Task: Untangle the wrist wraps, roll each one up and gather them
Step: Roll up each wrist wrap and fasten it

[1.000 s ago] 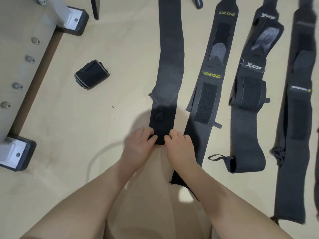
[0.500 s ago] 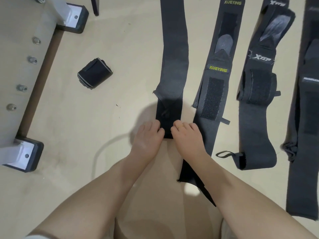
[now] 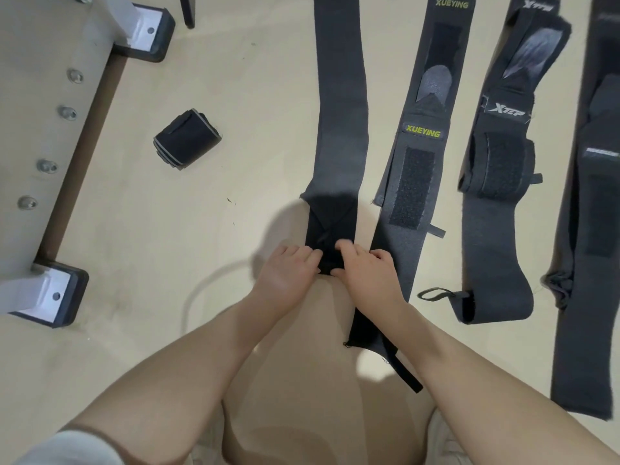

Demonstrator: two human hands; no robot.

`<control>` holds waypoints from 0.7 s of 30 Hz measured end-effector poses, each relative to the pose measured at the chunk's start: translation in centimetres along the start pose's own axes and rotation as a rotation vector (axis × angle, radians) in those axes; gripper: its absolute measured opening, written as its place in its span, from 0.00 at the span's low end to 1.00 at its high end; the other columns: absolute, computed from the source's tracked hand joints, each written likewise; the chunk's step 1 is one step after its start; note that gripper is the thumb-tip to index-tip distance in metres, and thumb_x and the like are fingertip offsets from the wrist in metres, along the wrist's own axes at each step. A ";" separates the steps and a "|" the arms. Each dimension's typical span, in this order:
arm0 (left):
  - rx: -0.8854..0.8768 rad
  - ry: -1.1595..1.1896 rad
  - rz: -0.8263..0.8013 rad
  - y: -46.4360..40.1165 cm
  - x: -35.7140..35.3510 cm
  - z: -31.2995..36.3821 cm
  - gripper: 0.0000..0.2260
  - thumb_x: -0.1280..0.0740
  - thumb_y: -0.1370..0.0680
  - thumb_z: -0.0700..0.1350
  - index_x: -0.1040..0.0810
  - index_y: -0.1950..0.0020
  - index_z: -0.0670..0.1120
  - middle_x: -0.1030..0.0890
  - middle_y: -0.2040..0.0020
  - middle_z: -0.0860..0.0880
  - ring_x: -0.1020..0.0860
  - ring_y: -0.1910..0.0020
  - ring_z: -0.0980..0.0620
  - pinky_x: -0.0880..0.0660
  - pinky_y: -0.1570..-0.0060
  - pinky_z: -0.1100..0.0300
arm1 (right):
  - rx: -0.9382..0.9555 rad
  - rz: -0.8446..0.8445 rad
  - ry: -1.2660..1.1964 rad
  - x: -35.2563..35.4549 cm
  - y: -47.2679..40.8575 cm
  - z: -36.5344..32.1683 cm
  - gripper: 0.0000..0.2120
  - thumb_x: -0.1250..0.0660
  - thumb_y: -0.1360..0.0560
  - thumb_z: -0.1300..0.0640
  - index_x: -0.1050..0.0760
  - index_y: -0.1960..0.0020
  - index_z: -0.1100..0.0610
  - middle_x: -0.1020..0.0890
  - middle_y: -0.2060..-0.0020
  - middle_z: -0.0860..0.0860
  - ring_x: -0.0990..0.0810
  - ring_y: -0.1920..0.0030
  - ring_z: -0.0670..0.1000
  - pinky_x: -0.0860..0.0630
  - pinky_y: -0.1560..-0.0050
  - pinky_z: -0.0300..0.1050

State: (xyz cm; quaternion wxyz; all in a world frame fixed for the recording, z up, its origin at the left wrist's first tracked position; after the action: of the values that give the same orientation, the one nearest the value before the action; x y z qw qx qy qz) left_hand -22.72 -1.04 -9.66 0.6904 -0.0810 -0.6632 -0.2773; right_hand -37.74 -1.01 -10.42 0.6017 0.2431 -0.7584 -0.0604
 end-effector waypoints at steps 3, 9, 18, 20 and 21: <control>0.081 0.033 -0.141 -0.3 -0.7 -0.2 0.09 0.42 0.19 0.45 0.28 0.43 0.42 0.22 0.50 0.46 0.25 0.49 0.44 0.39 0.48 0.59 | -0.003 0.011 -0.083 0.1 -0.2 0.1 0.12 0.40 0.21 0.49 0.31 0.41 0.54 0.23 0.45 0.51 0.26 0.43 0.53 0.35 0.47 0.50; 0.110 -0.014 0.011 -0.9 0.1 -0.5 0.15 0.20 0.44 0.40 0.24 0.65 0.44 0.25 0.65 0.47 0.25 0.68 0.46 0.43 0.63 0.59 | -0.120 0.092 -0.213 0.1 0.0 -0.8 0.11 0.37 0.22 0.55 0.28 0.44 0.60 0.26 0.46 0.55 0.25 0.50 0.58 0.34 0.53 0.50; -0.042 0.054 -0.061 -2.7 0.7 -2.9 0.19 0.17 0.46 0.47 0.17 0.61 0.41 0.18 0.47 0.38 0.19 0.48 0.39 0.22 0.51 0.47 | 0.262 0.074 0.189 0.1 0.1 0.4 0.18 0.18 0.46 0.56 0.22 0.62 0.59 0.20 0.60 0.56 0.23 0.71 0.54 0.31 0.70 0.41; -0.060 0.087 -0.094 -2.8 0.9 -2.8 0.17 0.17 0.45 0.46 0.18 0.62 0.41 0.18 0.48 0.39 0.18 0.51 0.40 0.22 0.52 0.47 | 0.252 0.065 0.271 0.0 0.1 0.5 0.16 0.19 0.45 0.55 0.22 0.61 0.56 0.20 0.61 0.53 0.23 0.68 0.52 0.33 0.67 0.43; -0.048 0.112 -0.115 -2.8 0.9 -2.7 0.17 0.18 0.43 0.45 0.18 0.61 0.40 0.18 0.48 0.39 0.18 0.51 0.41 0.22 0.51 0.48 | 0.229 0.081 0.287 0.2 0.0 0.5 0.15 0.20 0.43 0.55 0.22 0.61 0.55 0.21 0.62 0.52 0.23 0.68 0.51 0.34 0.65 0.43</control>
State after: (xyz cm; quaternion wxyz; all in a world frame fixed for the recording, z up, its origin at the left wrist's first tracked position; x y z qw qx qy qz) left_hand -21.78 -4.90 -9.82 0.7072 -0.0437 -0.6202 -0.3366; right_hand -38.21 -1.25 -10.34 0.6741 0.2856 -0.6758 0.0859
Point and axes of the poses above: each hand's wrist, its own y-axis away from the middle knuckle, its own x-axis out of the back of the hand, z = x × y, the point moved 1 cm from there along -y, towards the middle knuckle
